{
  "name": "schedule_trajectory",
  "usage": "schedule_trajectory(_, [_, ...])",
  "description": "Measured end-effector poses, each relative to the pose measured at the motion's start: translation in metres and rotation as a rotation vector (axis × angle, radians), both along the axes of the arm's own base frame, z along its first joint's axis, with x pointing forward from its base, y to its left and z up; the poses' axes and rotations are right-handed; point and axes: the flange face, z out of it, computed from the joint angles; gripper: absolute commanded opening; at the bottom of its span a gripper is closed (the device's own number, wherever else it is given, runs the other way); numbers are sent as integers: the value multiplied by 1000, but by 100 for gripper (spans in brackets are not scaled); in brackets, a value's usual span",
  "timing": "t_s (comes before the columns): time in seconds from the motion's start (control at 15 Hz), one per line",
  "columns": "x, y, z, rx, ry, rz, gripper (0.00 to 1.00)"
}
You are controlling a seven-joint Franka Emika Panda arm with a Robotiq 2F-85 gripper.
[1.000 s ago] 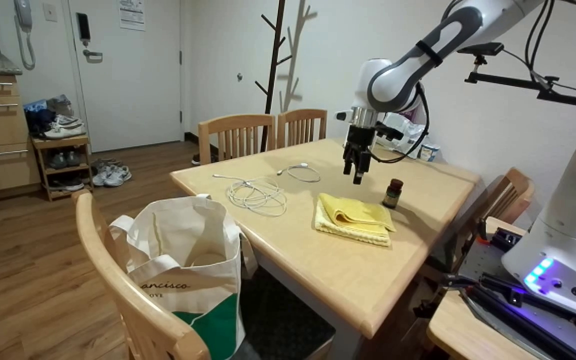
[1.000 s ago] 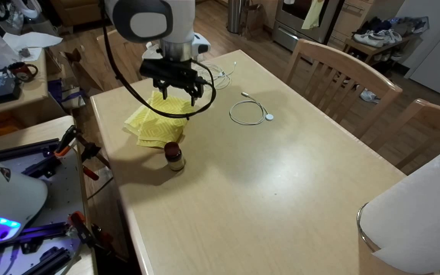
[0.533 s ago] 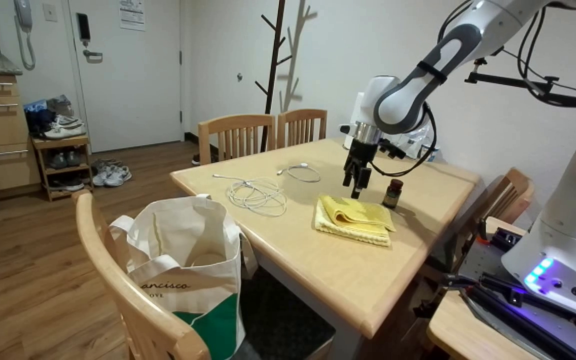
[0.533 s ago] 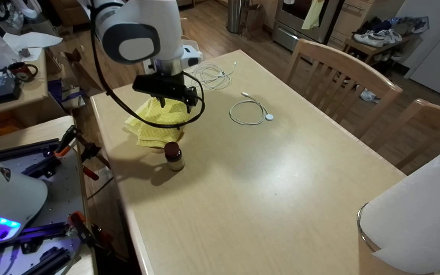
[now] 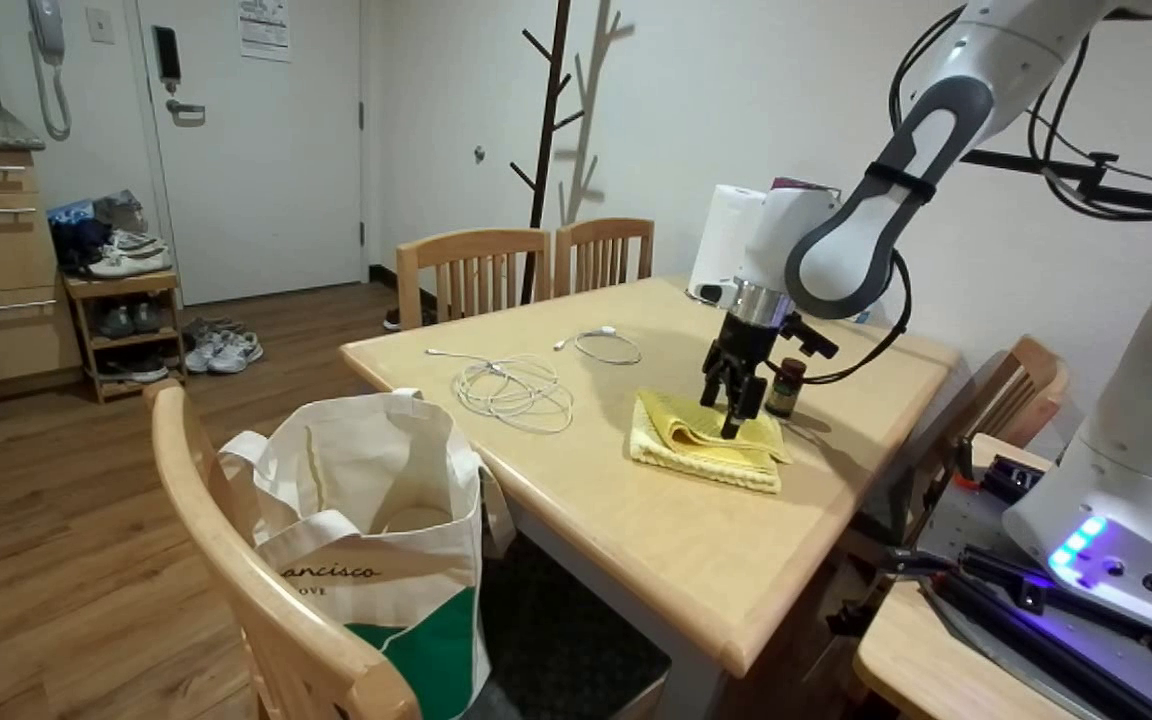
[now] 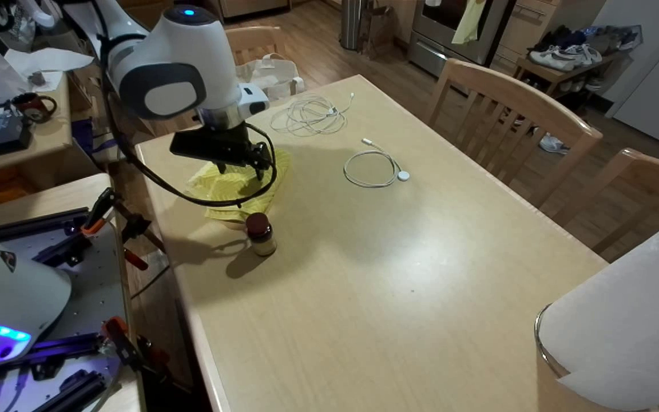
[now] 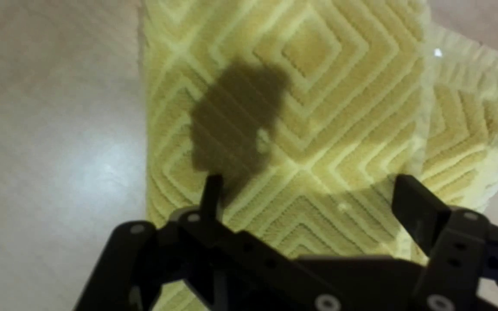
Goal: Wipe the table with the yellow towel.
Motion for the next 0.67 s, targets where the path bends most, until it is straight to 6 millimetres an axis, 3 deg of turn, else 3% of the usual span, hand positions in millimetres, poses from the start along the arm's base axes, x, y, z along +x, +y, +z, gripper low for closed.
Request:
schedule_trajectory(0.07, [-4,2,-2,-5,-3,9,73])
schedule_trajectory(0.27, [-7,8,-12,-19,-16,47,53])
schedule_trajectory(0.67, [1,12,-15,-54,-47,99,16])
